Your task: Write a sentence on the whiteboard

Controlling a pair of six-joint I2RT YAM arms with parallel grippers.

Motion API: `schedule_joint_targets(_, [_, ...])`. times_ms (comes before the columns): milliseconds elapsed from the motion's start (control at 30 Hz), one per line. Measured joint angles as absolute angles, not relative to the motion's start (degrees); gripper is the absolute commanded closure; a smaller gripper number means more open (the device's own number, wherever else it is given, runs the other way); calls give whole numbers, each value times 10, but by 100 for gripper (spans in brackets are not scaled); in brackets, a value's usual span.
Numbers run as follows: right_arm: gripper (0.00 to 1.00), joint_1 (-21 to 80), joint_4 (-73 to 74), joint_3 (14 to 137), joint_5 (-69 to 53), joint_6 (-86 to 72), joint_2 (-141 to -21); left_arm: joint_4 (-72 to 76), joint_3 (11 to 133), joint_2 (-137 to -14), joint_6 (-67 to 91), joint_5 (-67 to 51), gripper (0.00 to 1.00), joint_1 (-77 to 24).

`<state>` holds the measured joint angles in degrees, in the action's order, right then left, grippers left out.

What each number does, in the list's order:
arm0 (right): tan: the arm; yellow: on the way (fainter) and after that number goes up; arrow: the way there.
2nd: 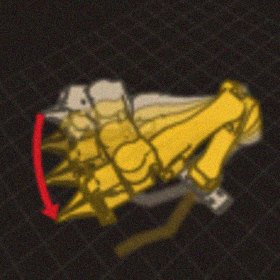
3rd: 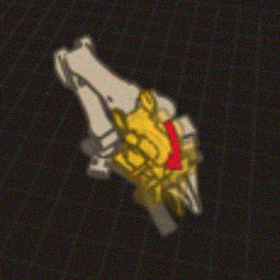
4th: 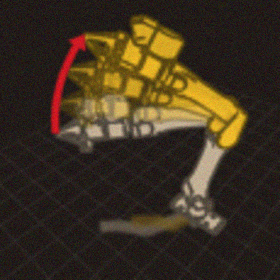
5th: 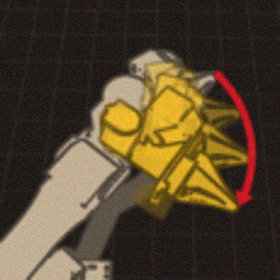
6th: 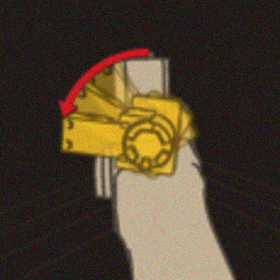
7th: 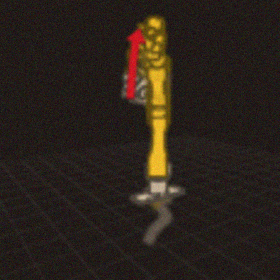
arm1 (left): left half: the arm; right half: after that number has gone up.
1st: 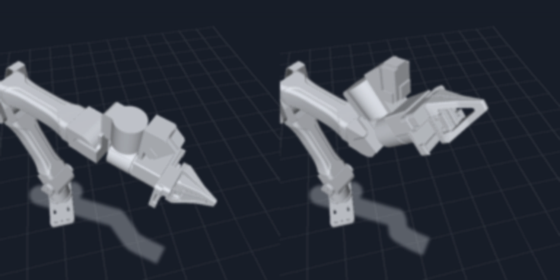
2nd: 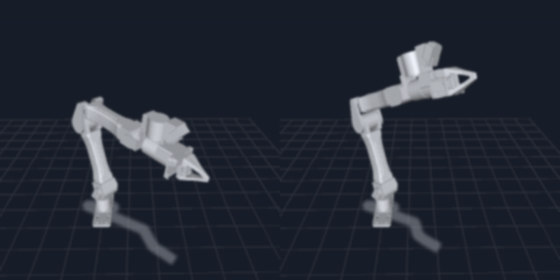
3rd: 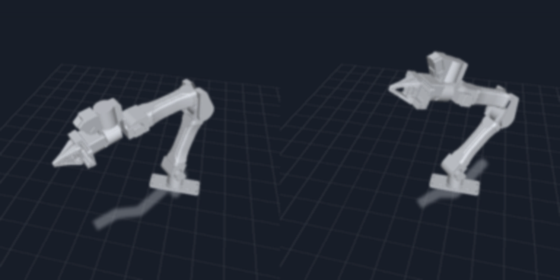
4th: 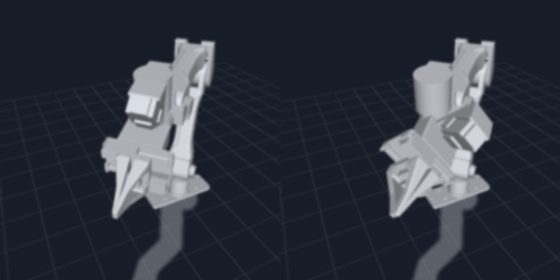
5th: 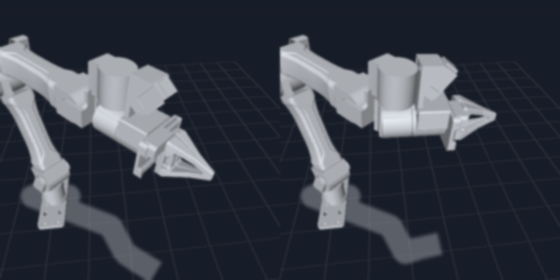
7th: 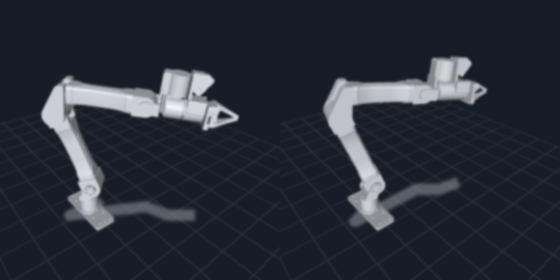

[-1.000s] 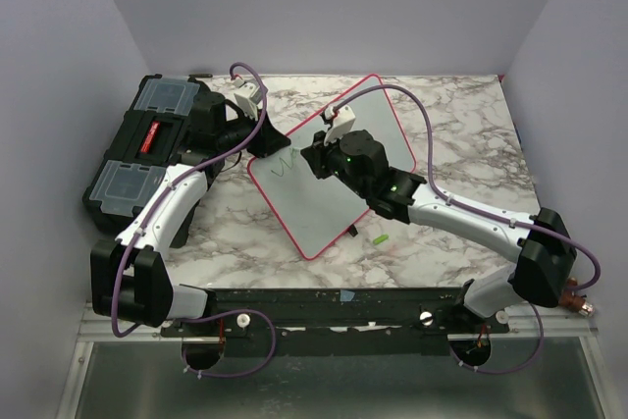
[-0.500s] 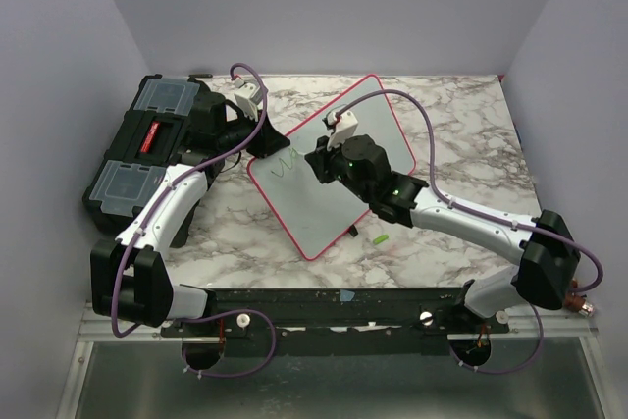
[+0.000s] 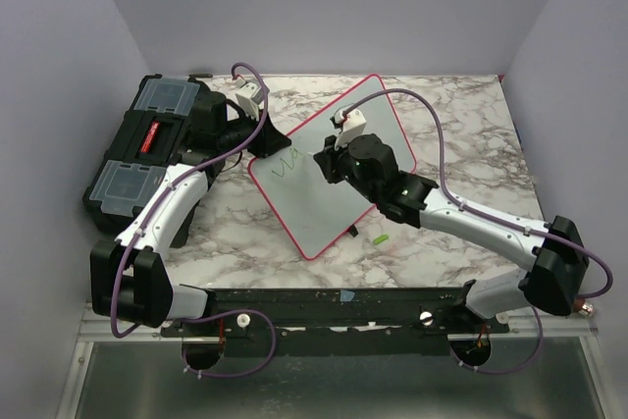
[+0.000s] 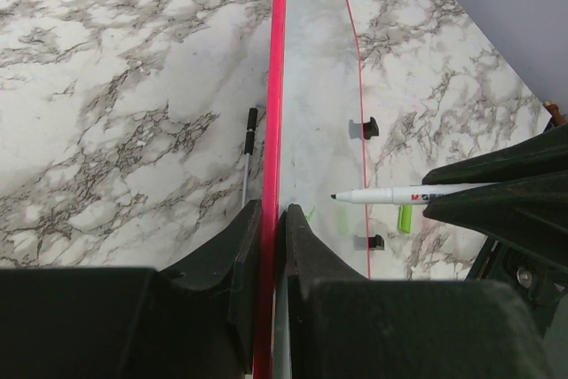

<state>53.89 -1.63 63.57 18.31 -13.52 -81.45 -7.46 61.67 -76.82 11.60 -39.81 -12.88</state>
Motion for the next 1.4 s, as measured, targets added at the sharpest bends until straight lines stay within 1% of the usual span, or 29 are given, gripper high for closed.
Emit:
schedule_joint_targets(300, [99, 539, -16, 669, 183, -134, -804, -76, 617, -768, 115, -398, 100, -129])
schedule_joint_targets(567, [100, 539, -25, 702, 184, -132, -848, -76, 617, -768, 115, -399, 100, -129])
schedule_joint_targets(1000, [99, 539, -29, 700, 189, -128, -865, -79, 617, -768, 113, -397, 100, -129])
schedule_joint_targets(1400, [99, 539, -35, 650, 188, -142, -840, -81, 617, -768, 110, -396, 100, -128])
